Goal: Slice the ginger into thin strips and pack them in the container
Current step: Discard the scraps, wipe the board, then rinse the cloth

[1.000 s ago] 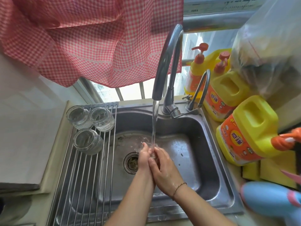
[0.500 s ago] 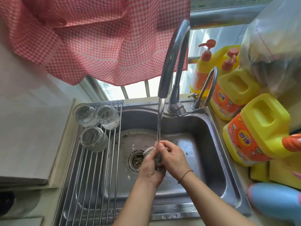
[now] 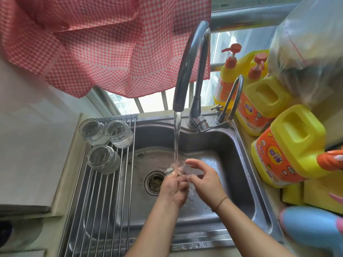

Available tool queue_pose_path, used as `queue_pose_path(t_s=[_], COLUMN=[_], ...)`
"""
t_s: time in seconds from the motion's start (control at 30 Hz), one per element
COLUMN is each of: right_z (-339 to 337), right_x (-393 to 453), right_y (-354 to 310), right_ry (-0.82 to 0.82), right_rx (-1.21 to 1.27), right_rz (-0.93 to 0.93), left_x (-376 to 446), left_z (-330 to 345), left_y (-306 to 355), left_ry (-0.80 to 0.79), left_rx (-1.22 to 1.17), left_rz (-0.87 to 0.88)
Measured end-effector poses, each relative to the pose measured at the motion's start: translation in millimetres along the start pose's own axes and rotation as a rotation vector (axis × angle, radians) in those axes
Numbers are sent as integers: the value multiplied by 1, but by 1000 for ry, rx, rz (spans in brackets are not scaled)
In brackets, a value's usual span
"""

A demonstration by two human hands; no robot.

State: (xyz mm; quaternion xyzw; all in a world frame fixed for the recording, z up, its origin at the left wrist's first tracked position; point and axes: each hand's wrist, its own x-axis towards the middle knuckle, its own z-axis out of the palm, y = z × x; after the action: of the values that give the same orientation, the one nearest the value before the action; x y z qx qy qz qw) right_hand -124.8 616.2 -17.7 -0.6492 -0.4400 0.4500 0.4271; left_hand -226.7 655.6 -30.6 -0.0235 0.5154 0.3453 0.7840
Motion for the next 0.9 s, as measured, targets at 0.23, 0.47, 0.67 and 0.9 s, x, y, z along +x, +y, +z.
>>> queue_pose_path(t_s=[0.23,0.47,0.67,0.9], right_z=[-43,-60,-64,-67], right_x=[45,68,79,105], right_y=[-12,-35,-37,-66], right_ry=[395,518,507,405], right_rx=[53,8,-31,71], right_rz=[22,-55,-100,-4], left_x=[-4,-14,-25,-30], left_z=[4,-2,3,3], left_y=[1,2,2,11], left_ry=[52,41,-71,-83], left_rx=[-77,-207,-361,-345], left_rz=[-87,-130,-131,-74])
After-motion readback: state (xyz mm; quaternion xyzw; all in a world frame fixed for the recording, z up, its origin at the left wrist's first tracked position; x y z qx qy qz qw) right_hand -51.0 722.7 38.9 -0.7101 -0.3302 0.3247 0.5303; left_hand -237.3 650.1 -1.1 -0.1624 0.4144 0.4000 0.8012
